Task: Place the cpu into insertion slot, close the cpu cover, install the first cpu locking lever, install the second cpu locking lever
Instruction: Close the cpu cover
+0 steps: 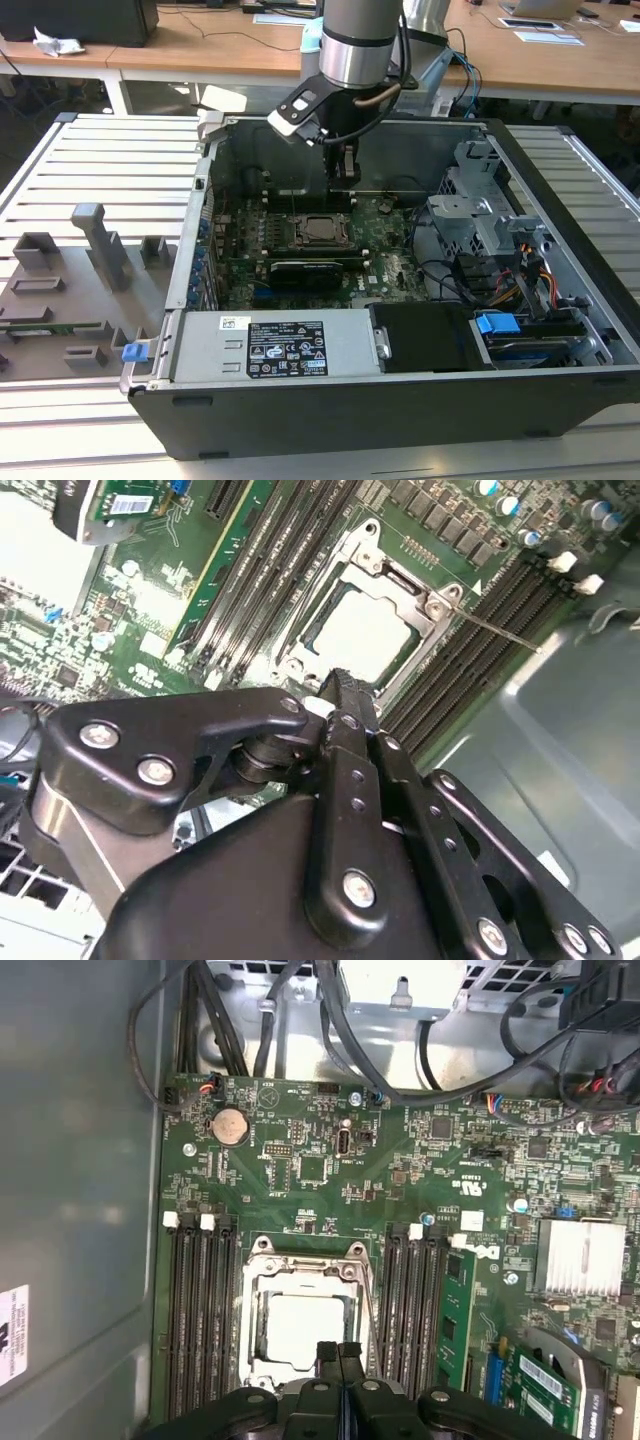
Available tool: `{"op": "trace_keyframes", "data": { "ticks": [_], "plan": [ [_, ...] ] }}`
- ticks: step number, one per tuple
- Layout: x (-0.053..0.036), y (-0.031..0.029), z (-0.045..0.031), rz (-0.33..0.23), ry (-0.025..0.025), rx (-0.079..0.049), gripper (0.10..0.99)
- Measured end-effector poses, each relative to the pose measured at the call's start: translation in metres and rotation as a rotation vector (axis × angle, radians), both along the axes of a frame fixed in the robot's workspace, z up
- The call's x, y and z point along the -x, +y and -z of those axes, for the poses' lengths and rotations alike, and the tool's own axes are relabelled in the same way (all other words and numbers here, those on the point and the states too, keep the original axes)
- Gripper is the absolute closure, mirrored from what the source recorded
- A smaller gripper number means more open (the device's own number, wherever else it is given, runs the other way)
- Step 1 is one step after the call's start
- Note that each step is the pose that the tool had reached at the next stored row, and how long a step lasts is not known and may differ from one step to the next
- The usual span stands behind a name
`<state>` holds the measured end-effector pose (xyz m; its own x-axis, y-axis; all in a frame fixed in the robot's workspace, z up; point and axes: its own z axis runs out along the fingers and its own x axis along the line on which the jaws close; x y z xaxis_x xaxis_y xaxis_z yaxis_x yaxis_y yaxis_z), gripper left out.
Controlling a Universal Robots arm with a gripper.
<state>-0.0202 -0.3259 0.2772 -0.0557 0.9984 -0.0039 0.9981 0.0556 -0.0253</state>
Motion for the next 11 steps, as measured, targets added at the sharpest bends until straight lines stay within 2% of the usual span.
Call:
{"op": "trace_keyframes", "data": {
  "ticks": [11],
  "plan": [
    [0.0, 0.0, -0.0013, 0.0, -0.0001, 0.0, 0.976]
  ]
}}
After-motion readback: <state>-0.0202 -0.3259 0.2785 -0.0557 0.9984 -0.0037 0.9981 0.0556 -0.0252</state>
